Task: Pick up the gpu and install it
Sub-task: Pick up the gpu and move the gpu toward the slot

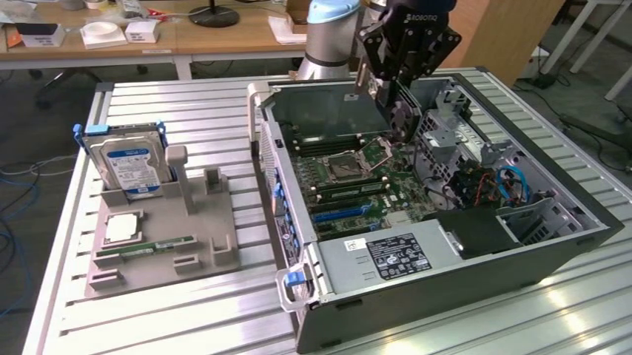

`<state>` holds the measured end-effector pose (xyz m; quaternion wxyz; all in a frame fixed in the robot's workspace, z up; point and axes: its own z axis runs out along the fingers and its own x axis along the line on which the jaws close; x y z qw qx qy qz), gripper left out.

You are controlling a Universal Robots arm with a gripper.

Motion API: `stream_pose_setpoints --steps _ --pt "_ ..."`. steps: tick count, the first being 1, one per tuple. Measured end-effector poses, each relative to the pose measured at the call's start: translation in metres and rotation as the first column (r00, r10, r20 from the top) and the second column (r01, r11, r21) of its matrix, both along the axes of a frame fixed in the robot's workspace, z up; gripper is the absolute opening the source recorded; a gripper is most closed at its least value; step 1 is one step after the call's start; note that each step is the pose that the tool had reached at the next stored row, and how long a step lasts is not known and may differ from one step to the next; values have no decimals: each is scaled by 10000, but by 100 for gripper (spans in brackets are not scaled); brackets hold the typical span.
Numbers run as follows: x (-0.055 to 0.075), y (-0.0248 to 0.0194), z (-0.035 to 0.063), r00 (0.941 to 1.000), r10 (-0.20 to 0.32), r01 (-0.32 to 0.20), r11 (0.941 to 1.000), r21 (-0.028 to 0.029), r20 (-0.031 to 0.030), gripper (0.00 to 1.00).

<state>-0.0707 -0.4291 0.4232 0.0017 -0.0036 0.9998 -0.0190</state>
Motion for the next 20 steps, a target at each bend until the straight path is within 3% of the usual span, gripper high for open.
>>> stream_pose_setpoints --steps 20 --pt "187 0 -1 10000 1 -1 10000 0 0 27"
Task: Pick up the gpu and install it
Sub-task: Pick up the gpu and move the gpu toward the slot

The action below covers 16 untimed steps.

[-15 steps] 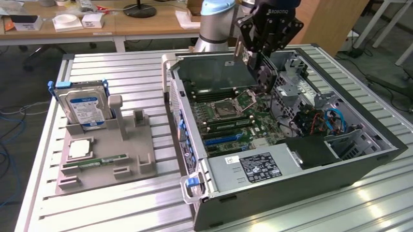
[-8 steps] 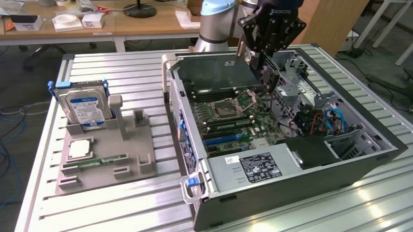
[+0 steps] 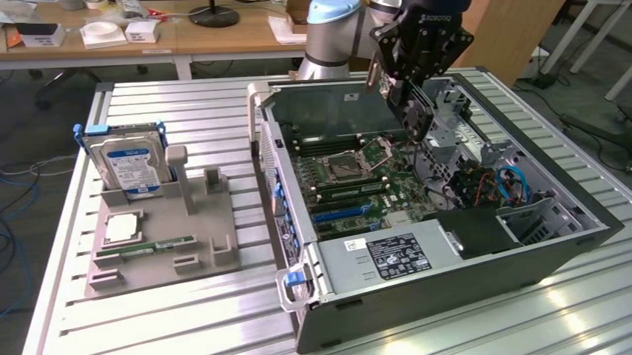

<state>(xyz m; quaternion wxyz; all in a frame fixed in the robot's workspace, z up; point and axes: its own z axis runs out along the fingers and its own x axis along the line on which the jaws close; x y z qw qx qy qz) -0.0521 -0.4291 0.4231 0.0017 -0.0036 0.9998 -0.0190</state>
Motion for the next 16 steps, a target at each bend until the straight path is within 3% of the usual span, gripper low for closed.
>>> stream_pose_setpoints --steps 16 --pt "203 0 -7 10000 1 -1 10000 0 0 27"
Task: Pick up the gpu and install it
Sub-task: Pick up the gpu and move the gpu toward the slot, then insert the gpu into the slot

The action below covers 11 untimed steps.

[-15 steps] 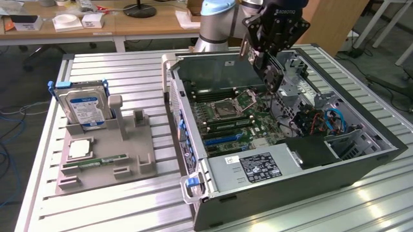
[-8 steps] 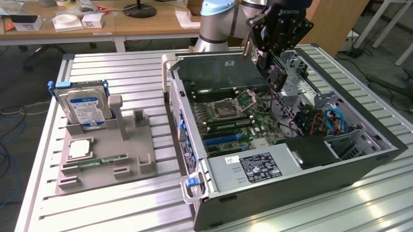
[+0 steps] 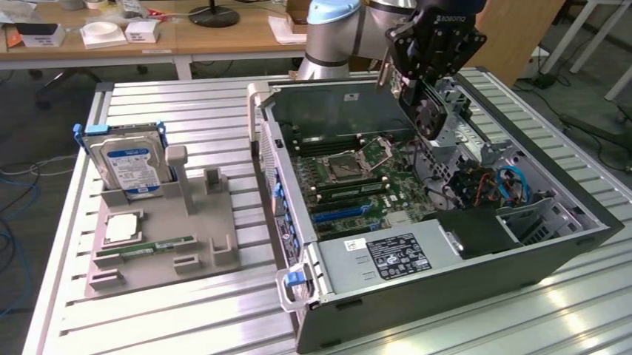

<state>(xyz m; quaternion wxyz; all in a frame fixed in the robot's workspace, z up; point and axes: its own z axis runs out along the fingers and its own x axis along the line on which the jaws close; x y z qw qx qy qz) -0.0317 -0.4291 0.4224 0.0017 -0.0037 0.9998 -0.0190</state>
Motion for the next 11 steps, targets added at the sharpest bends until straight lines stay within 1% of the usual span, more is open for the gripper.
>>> stream_pose_setpoints --steps 11 --pt "8 0 0 10000 -1 1 10000 0 0 27"
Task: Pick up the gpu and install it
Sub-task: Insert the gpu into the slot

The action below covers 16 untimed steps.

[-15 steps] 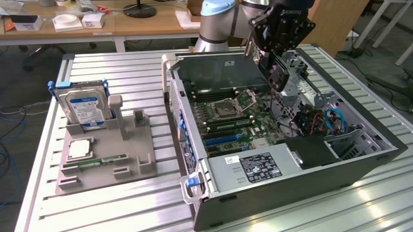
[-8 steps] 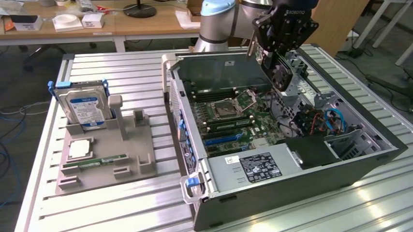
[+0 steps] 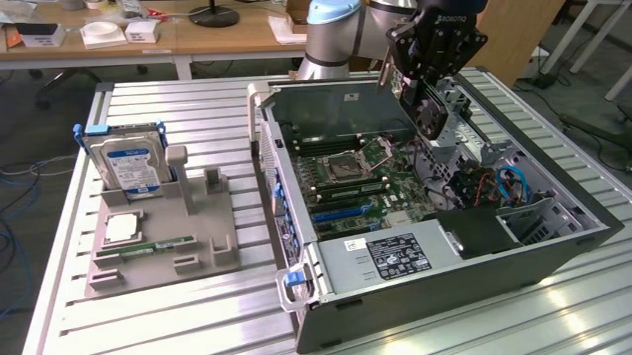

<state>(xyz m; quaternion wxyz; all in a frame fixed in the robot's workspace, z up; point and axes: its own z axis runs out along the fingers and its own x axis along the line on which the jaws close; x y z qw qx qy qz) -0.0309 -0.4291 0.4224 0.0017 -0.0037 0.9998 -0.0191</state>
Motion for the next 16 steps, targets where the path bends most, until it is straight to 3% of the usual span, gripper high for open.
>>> stream_pose_setpoints --steps 7,16 --pt "0 -1 -1 10000 97 -97 10000 1 0 27" --pt "-1 -9 0 9982 592 -592 9982 0 0 27"
